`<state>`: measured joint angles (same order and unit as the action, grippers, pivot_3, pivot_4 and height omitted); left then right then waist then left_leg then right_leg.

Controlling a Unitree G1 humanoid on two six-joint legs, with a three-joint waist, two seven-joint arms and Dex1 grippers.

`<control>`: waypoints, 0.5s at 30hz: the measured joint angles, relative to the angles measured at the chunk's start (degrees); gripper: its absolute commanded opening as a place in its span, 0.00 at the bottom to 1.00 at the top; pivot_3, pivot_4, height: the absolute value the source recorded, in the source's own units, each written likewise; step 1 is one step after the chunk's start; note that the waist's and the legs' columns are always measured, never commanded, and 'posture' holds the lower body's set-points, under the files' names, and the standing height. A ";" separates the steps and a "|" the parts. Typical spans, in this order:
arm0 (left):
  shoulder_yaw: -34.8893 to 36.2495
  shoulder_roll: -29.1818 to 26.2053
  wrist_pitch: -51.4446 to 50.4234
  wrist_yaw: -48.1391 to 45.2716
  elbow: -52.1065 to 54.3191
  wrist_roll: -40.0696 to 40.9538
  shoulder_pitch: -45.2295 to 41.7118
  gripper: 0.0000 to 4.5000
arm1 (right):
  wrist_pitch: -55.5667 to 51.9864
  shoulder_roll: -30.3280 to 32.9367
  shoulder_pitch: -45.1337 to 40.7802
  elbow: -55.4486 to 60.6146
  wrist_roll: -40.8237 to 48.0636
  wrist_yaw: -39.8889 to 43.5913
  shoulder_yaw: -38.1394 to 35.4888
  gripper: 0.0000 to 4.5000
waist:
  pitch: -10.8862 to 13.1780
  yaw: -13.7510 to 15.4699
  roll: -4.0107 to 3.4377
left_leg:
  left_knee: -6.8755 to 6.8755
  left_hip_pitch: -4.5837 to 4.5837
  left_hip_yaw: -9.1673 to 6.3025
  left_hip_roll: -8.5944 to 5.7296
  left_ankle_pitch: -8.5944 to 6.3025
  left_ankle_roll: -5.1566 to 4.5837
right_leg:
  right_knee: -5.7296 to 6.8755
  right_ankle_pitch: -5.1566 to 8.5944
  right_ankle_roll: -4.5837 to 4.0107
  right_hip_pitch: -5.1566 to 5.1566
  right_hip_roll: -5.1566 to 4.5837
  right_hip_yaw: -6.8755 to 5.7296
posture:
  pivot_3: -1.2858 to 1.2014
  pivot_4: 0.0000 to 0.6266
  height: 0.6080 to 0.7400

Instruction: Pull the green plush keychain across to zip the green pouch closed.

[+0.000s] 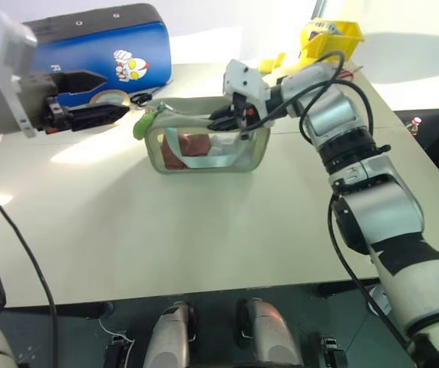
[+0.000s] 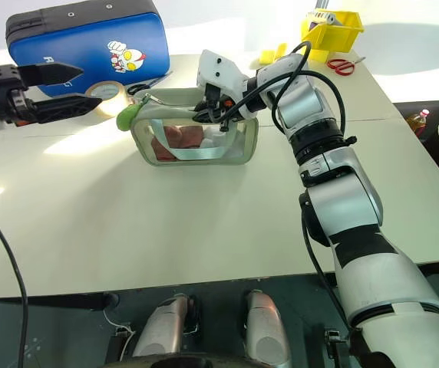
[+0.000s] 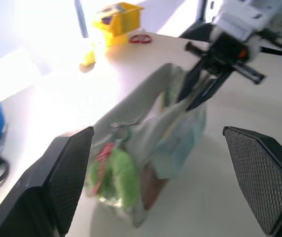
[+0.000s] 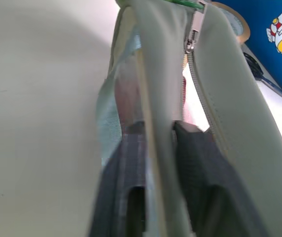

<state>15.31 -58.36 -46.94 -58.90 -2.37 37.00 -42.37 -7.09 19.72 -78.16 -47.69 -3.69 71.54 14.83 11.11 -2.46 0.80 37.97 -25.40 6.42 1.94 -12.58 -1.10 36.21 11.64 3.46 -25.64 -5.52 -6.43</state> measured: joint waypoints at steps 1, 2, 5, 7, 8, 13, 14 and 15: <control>0.73 0.26 0.02 0.66 0.12 -0.03 1.59 1.00 | -0.06 0.05 0.18 0.41 -0.02 -0.24 0.00 0.00 | 0.00 -0.01 0.00 | 0.00 0.00 0.00 0.00 0.02 0.04 | 0.00 0.00 0.00 0.00 0.00 0.00 | 0.52 0.24 1.00; 1.48 0.82 0.07 1.36 0.16 -0.04 3.00 1.00 | -0.11 0.13 0.47 0.78 -0.05 -0.51 0.00 0.00 | 0.00 0.03 0.01 | 0.00 -0.01 0.00 0.00 0.02 0.05 | 0.00 0.00 0.00 0.00 -0.01 0.00 | 0.52 0.24 1.00; 2.50 3.69 0.51 3.49 0.09 -0.07 5.90 1.00 | -0.50 0.14 0.94 1.65 -0.15 -1.66 0.00 0.00 | -0.01 0.15 0.02 | 0.01 0.02 -0.02 0.00 0.01 0.04 | 0.00 0.00 0.00 0.05 -0.02 -0.01 | 0.52 0.24 1.00; 2.40 6.61 1.38 4.74 -1.09 -0.16 6.43 1.00 | -0.98 0.05 1.12 2.30 -0.28 -2.20 0.01 0.00 | -0.02 0.15 0.03 | 0.01 0.03 -0.02 0.00 0.00 0.03 | -0.01 -0.01 -0.01 0.06 -0.02 -0.02 | 0.52 0.24 1.00; 2.30 7.77 1.73 5.23 -1.76 -0.29 6.43 1.00 | -1.13 0.02 1.16 2.54 -0.31 -2.25 0.01 0.00 | -0.02 0.12 0.03 | 0.01 0.03 -0.02 0.00 0.00 0.03 | 0.00 -0.01 -0.01 0.06 -0.02 -0.02 | 0.52 0.24 1.00; 0.71 13.73 5.18 7.43 -6.76 -1.83 6.21 1.00 | -2.09 -0.13 1.52 3.73 -0.34 -2.31 0.08 0.00 | -0.02 0.05 0.03 | 0.01 0.03 0.00 0.00 0.04 0.09 | 0.00 -0.01 0.00 0.06 -0.01 -0.03 | 0.52 0.24 1.00; 0.04 14.22 6.08 7.62 -7.99 -2.50 5.74 1.00 | -2.31 -0.12 1.62 3.79 -0.33 -2.36 0.09 0.00 | -0.02 0.04 0.03 | 0.01 0.03 0.00 0.00 0.04 0.09 | 0.01 -0.01 0.00 0.06 -0.01 -0.03 | 0.52 0.24 1.00; -0.37 14.44 6.70 7.79 -8.79 -2.91 5.35 1.00 | -2.45 -0.14 1.66 3.93 -0.32 -2.38 0.09 0.00 | -0.02 0.04 0.03 | 0.01 0.03 0.00 0.00 0.04 0.08 | 0.00 -0.01 0.00 0.06 -0.01 -0.03 | 0.52 0.24 1.00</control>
<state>14.94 -43.92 -40.25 -51.11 -11.15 34.09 -37.02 -9.54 19.58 -76.49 -43.76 -4.01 69.16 14.92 11.09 -2.42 0.84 37.98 -25.38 6.42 1.94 -12.54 -1.03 36.21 11.63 3.46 -25.59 -5.53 -6.47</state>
